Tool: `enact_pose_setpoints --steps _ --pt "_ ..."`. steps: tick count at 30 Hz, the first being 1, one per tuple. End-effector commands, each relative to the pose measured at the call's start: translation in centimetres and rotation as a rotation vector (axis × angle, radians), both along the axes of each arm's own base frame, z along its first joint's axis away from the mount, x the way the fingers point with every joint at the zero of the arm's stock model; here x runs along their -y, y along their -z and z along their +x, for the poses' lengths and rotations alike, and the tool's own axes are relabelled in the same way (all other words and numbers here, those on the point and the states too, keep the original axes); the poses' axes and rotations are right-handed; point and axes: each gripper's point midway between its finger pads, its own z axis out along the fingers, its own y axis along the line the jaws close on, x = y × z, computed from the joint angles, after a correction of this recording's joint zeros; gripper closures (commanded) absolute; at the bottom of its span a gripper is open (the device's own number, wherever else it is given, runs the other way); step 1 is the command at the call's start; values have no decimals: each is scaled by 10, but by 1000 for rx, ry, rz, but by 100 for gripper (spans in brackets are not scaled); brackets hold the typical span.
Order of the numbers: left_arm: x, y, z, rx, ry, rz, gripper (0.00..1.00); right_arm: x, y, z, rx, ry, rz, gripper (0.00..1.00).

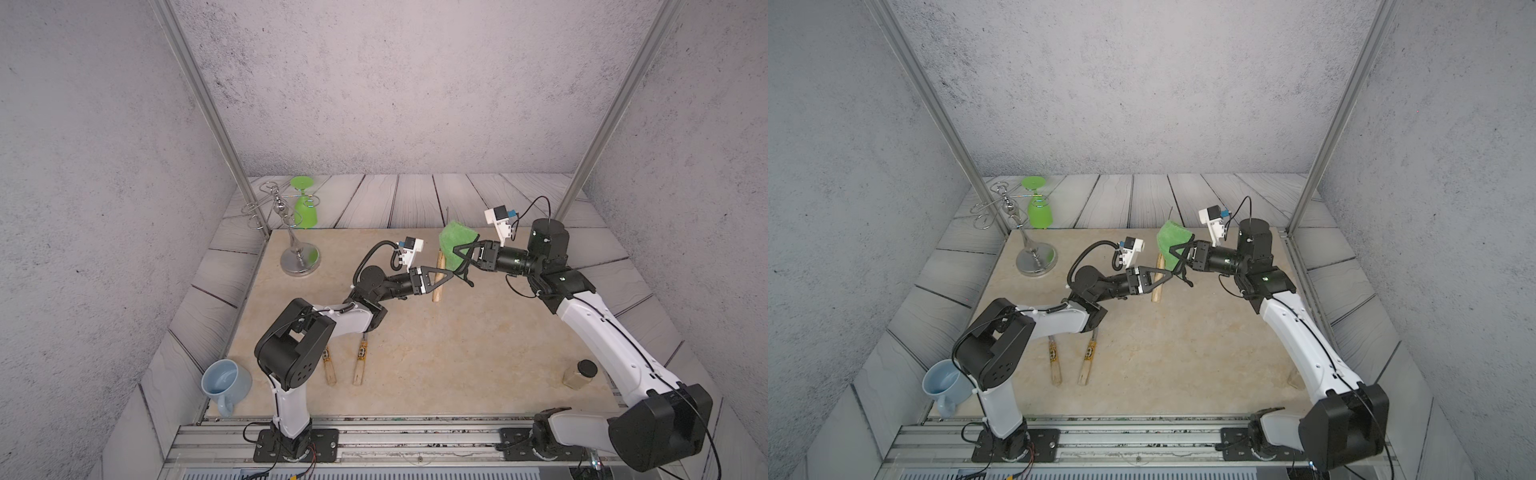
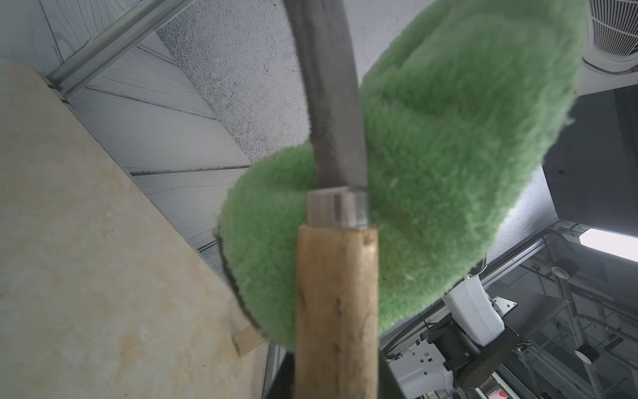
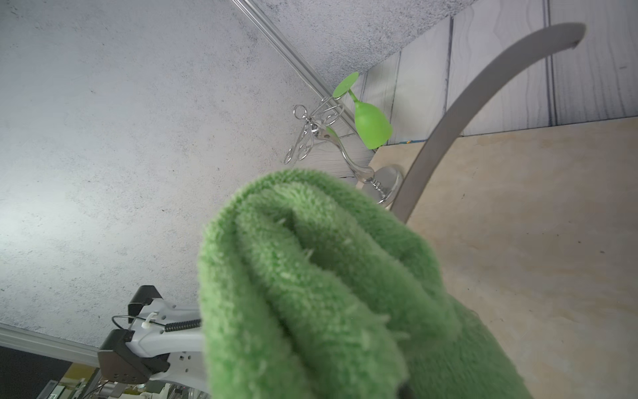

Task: Wipe small sickles with rags
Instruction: Wipe the small sickle.

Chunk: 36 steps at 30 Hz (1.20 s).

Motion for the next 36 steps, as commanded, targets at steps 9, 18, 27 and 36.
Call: enact_pose_setpoints --steps 9,18,27,36 --pt "-16 7 -55 43 46 7 100 72 18 53 -26 325 -233 87" --pt "2 4 -88 51 94 -8 100 58 30 90 -67 259 -202 86" --pt "19 4 -100 52 140 -12 100 45 30 89 -58 183 -134 86" --pt "27 0 -91 61 133 -26 100 28 6 55 -22 53 -10 86"
